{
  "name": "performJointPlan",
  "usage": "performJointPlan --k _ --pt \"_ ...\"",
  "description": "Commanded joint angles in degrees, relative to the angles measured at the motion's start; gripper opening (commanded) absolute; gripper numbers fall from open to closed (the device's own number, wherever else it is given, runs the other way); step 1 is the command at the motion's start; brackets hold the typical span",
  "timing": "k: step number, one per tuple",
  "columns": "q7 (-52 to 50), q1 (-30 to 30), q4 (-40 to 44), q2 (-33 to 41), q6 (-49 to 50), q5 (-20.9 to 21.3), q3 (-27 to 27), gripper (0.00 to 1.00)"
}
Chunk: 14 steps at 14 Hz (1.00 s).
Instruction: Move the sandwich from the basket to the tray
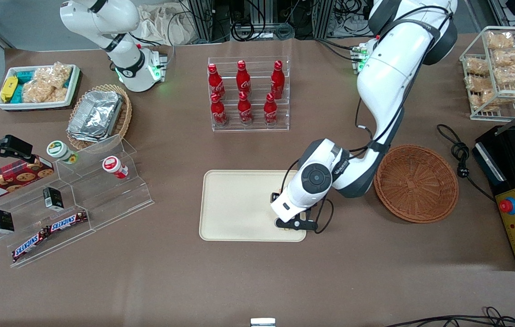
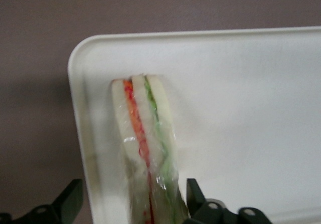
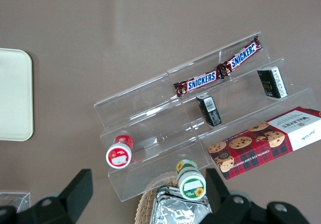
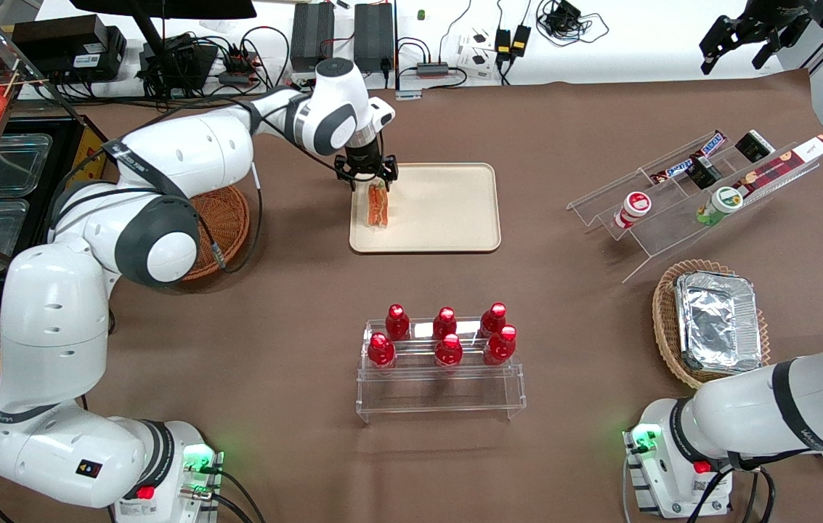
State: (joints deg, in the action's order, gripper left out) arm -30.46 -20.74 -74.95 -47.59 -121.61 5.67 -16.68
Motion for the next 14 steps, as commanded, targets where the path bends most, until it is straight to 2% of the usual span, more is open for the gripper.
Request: performJointPlan --k 1,5,9,12,14 --pt "-1.3 0.4 0.0 5.9 7.6 0.0 0.5 0.99" --pt "-0.9 5.5 0.9 13.1 11.6 -0.5 0.7 0.99" --pt "0.9 13.0 0.8 21.3 21.5 0.1 0.7 0.99" --pt "13.1 18.2 0.8 25.6 26.5 -0.2 0.8 0.99" --pt "16.3 20.9 0.8 28.0 29.6 0.6 0.9 0.99"
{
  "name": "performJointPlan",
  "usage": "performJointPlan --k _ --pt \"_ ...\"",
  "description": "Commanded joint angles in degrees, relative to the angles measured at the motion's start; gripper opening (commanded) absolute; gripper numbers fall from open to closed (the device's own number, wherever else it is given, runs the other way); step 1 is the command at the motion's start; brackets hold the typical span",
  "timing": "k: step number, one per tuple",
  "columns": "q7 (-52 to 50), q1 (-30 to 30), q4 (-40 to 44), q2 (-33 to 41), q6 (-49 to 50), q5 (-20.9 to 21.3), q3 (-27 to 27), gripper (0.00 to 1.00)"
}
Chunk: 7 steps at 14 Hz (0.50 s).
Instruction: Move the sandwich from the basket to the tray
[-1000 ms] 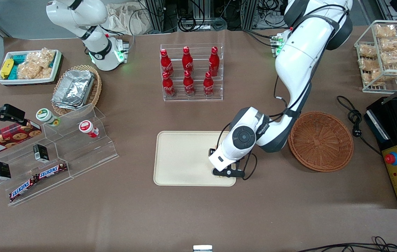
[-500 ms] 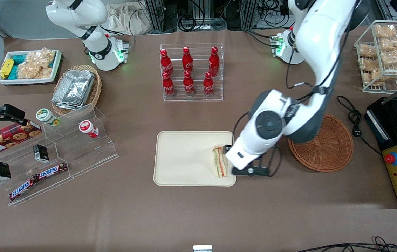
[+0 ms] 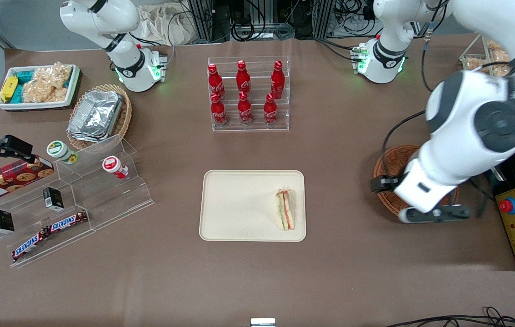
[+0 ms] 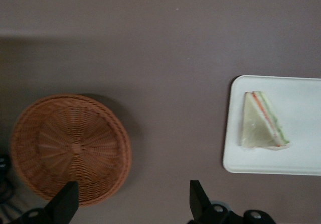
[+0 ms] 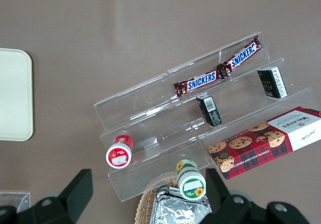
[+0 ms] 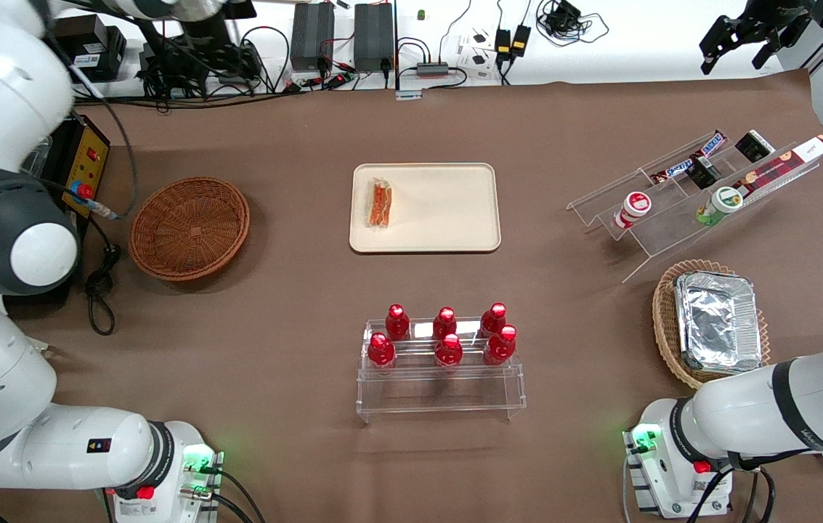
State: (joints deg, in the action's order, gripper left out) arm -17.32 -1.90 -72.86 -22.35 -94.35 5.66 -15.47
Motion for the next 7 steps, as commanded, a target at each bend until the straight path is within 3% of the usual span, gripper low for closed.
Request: performJointPlan --k 1,7 --pt "3.8 3.9 -1.6 4.2 2.7 0.6 -0.2 0.99" --pt "12.5 7.8 -1.7 6.7 2.8 0.8 1.0 0.99"
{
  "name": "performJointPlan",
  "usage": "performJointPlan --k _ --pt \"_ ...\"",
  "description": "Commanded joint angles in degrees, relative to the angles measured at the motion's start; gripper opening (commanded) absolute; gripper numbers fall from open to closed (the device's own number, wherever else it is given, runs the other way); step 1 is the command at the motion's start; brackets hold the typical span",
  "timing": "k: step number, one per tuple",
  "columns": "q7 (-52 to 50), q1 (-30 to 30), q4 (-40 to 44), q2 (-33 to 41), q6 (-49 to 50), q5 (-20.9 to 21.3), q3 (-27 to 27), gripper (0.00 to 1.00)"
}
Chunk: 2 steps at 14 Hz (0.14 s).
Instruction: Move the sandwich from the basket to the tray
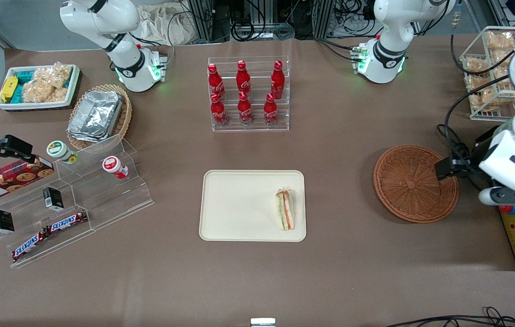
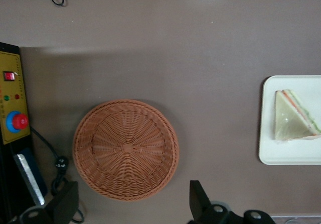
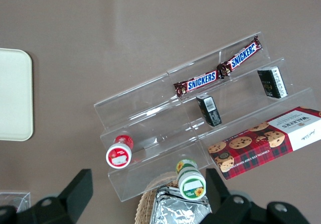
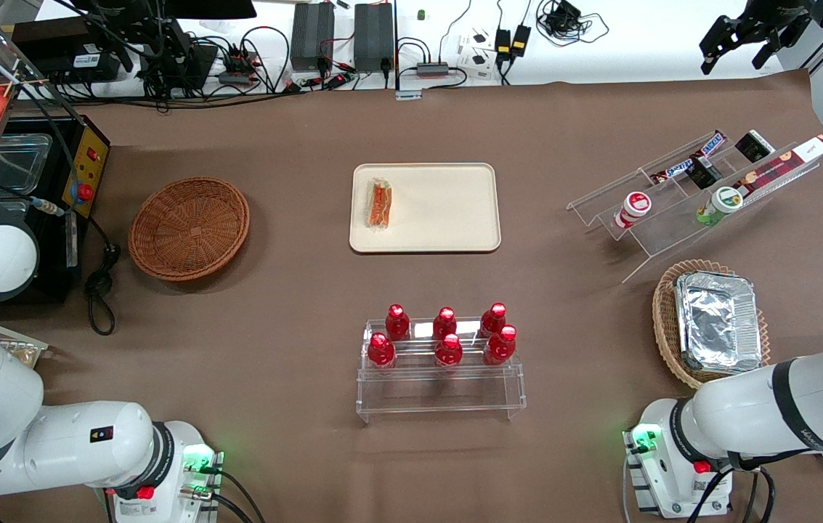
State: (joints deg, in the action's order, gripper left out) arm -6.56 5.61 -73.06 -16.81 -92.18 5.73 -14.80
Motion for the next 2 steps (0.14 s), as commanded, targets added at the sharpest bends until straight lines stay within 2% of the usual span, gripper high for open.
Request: performJointPlan --k 1,2 --pt "1.4 0.2 -1.4 1.2 0.7 0.8 0.9 0.99" --pt "1.6 0.1 -1.7 1.2 0.8 0.8 0.9 0.99"
